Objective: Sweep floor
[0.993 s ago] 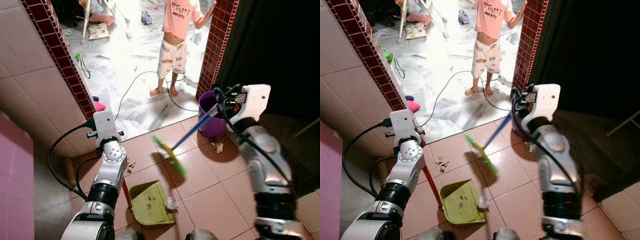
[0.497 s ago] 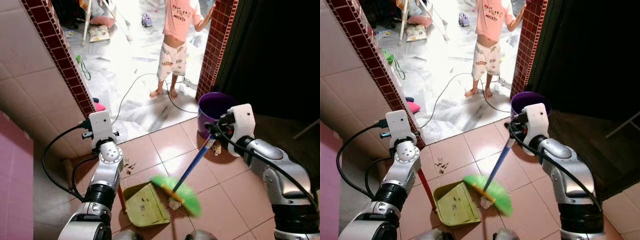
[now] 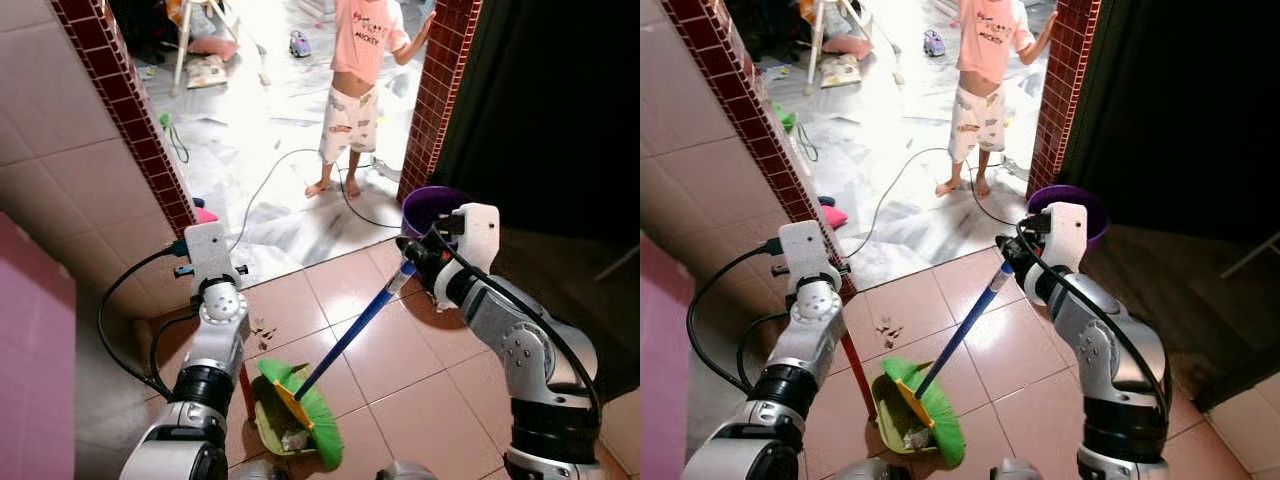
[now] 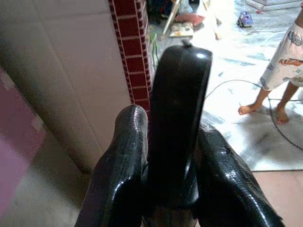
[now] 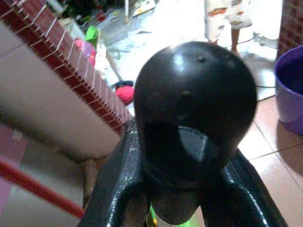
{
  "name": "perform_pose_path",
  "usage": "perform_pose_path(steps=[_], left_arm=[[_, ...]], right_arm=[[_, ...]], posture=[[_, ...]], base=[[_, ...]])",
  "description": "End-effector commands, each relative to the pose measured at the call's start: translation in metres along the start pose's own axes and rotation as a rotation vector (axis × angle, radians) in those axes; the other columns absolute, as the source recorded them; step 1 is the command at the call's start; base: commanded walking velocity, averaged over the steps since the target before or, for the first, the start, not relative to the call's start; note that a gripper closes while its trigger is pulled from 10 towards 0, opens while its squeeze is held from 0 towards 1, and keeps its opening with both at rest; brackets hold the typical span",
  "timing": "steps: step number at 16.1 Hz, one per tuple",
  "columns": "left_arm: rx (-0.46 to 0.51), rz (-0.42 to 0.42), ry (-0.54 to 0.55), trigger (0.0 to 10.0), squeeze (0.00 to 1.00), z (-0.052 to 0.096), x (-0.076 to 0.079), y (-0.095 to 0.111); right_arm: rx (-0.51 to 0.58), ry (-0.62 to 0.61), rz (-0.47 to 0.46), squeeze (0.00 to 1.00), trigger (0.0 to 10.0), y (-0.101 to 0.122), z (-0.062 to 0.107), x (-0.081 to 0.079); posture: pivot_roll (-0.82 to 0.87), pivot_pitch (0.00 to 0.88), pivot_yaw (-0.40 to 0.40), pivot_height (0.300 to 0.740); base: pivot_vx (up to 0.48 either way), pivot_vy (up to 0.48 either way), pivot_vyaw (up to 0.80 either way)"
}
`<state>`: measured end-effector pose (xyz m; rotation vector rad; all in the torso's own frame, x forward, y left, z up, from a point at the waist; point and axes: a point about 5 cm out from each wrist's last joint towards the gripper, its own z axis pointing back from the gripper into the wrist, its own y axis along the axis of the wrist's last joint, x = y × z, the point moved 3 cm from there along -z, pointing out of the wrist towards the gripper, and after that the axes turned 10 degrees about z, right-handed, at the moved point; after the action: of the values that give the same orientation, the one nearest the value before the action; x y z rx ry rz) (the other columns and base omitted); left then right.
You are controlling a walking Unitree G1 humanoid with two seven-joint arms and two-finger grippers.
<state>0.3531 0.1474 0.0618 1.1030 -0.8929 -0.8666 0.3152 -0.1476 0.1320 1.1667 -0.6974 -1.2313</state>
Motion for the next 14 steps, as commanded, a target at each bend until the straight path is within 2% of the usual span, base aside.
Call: perform_pose_path(steps=[1, 2, 3, 5, 6, 8, 9, 11, 13, 14], left_arm=[[-0.144, 0.033, -0.011, 10.0, 0.0, 0.006, 0.0, -0.028], [-0.153, 0.085, 0.0, 10.0, 0.0, 0.005, 0.0, -0.027], [-0.144, 0.159, -0.009, 10.0, 0.0, 0.004, 0.002, -0.022], [-0.099, 0.213, -0.015, 10.0, 0.0, 0.0, 0.002, -0.011], [-0.065, 0.249, -0.016, 10.0, 0.0, -0.003, 0.0, -0.001], [-0.055, 0.278, -0.011, 10.0, 0.0, -0.006, -0.001, 0.006], [-0.046, 0.301, -0.016, 10.0, 0.0, -0.009, 0.0, 0.014], [-0.033, 0.307, -0.012, 10.0, 0.0, -0.01, -0.001, 0.018], [-0.025, 0.329, 0.012, 10.0, 0.0, -0.013, -0.006, 0.021], [-0.031, 0.355, 0.019, 10.0, 0.0, -0.014, -0.007, 0.021]], right_arm=[[0.051, 0.035, -0.038, 0.0, 10.0, 0.009, -0.003, -0.006], [0.064, 0.014, -0.01, 0.0, 10.0, 0.01, -0.002, -0.002], [0.082, -0.026, 0.06, 0.0, 10.0, 0.011, -0.001, 0.006], [0.127, -0.099, 0.151, 0.0, 10.0, 0.015, 0.0, 0.018], [0.193, -0.176, 0.218, 0.0, 10.0, 0.025, 0.001, 0.03], [0.255, -0.232, 0.248, 0.0, 10.0, 0.035, 0.004, 0.038], [0.325, -0.28, 0.29, 0.0, 10.0, 0.047, 0.008, 0.044], [0.376, -0.305, 0.328, 0.0, 10.0, 0.054, 0.011, 0.047], [0.437, -0.353, 0.454, 0.0, 10.0, 0.064, 0.016, 0.049], [0.435, -0.379, 0.475, 0.0, 10.0, 0.065, 0.016, 0.053]], posture=[[-0.19, 0.0, 0.088, 0.74], [-0.19, 0.0, 0.088, 0.74], [-0.18, 0.0, 0.079, 0.74], [-0.17, 0.0, 0.066, 0.74], [-0.17, 0.0, 0.062, 0.74], [-0.17, 0.0, 0.061, 0.74], [-0.17, 0.0, 0.061, 0.74], [-0.17, 0.0, 0.06, 0.74], [-0.18, 0.0, 0.059, 0.74], [-0.18, 0.0, 0.059, 0.74]], base=[[0.0, 0.0, 0.0], [0.0, 0.0, 0.0], [0.0, 0.0, 0.0], [0.0, 0.0, 0.0], [0.0, 0.0, 0.0], [0.0, 0.0, 0.0], [0.0, 0.0, 0.0], [0.0, 0.0, 0.0], [0.0, 0.0, 0.0], [0.0, 0.0, 0.0]])
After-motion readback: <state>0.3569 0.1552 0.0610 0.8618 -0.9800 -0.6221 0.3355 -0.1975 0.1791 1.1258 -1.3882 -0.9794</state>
